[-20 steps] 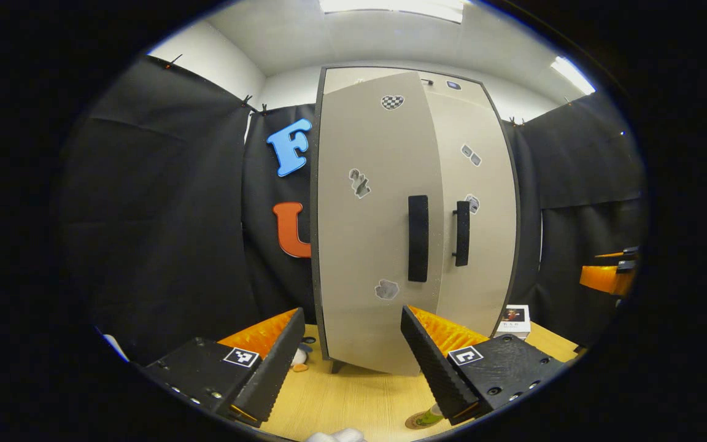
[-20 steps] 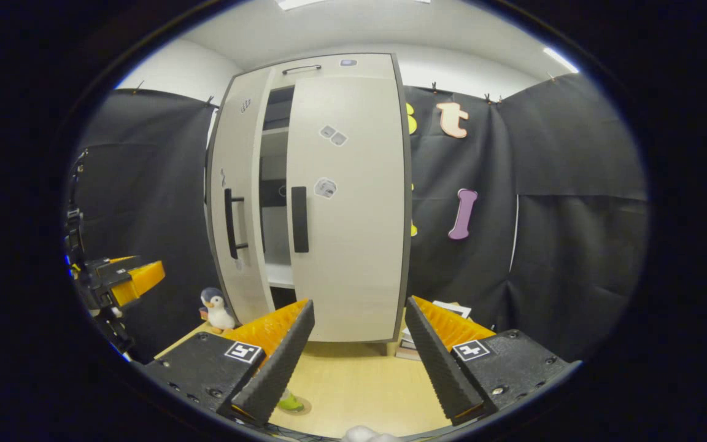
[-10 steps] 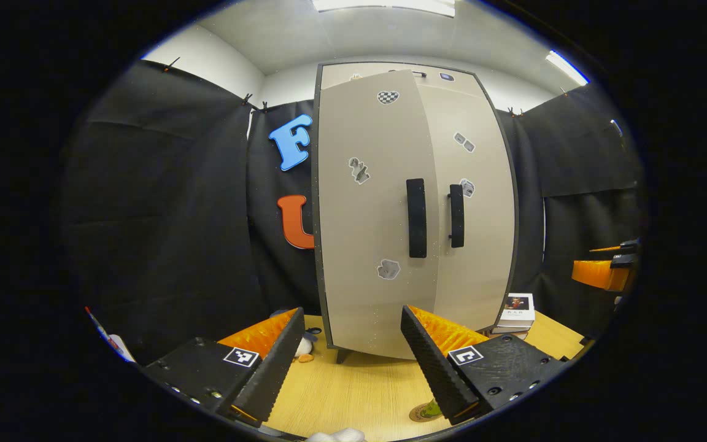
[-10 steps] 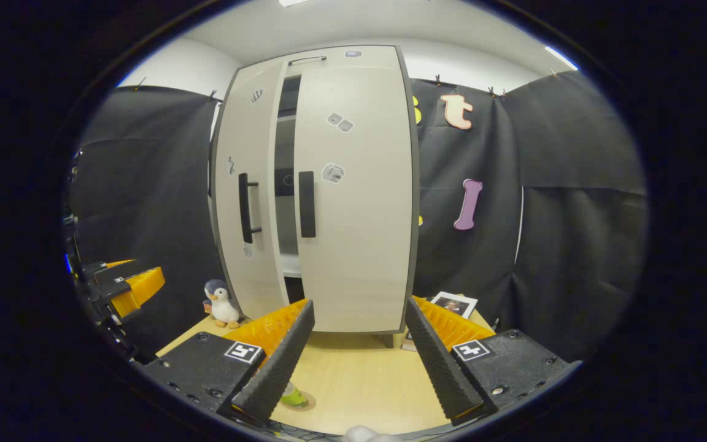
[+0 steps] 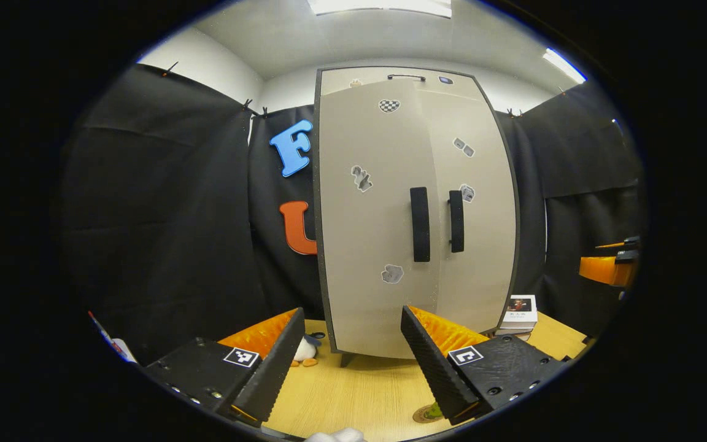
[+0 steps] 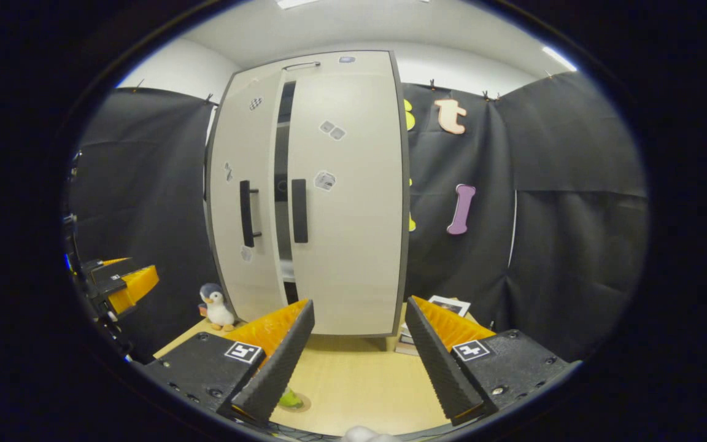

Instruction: Grasp the bottle in the cabinet with the left hand and place it on the coaster, then close the right door with the right hand and the left door with the left hand.

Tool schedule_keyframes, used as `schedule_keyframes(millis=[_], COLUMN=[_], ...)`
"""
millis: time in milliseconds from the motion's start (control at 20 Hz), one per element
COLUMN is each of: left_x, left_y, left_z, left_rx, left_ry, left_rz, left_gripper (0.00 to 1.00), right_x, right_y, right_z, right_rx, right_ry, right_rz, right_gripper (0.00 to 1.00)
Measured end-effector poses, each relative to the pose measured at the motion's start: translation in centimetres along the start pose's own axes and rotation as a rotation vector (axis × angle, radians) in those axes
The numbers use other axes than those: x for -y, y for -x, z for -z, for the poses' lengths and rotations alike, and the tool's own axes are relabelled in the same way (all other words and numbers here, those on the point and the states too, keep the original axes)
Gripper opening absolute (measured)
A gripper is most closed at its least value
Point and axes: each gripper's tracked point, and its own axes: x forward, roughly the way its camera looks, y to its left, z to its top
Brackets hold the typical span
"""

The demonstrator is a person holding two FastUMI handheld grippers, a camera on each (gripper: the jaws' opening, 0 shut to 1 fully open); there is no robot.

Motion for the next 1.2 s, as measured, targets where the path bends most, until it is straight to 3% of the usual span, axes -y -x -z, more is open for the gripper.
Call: schedule_keyframes(millis=[50,100,250,450,500,1100,1200], left_x=[0.0,0.2,0.5,0.7,0.7,0.8,0.8], left_y=[0.1,0.2,0.4,0.9,1.1,2.8,2.9], left_z=[0.0,0.1,0.1,0.1,0.0,-0.4,-0.6], left_rx=[-0.003,-0.004,-0.007,-0.010,-0.009,-0.012,-0.010], left_ry=[-0.002,-0.004,-0.009,-0.004,-0.005,-0.008,-0.005], left_rz=[0.003,0.008,0.013,0.020,0.020,0.014,0.010], left_gripper=[0.96,0.96,0.96,0.96,0.96,0.96,0.96], right_x=[0.0,0.1,0.1,-0.1,-0.1,-1.3,-1.5], right_y=[0.1,0.2,0.4,0.8,0.9,1.6,1.7], right_z=[0.0,0.0,0.1,0.2,0.3,-0.2,-0.3], right_rx=[0.001,0.002,0.005,0.004,0.005,0.023,0.025], right_ry=[0.002,0.001,0.002,0.004,0.005,0.030,0.039], right_rz=[0.002,0.002,0.001,-0.005,-0.006,-0.047,-0.055], right_gripper=[0.98,0.94,0.98,0.94,0.98,0.95,0.98])
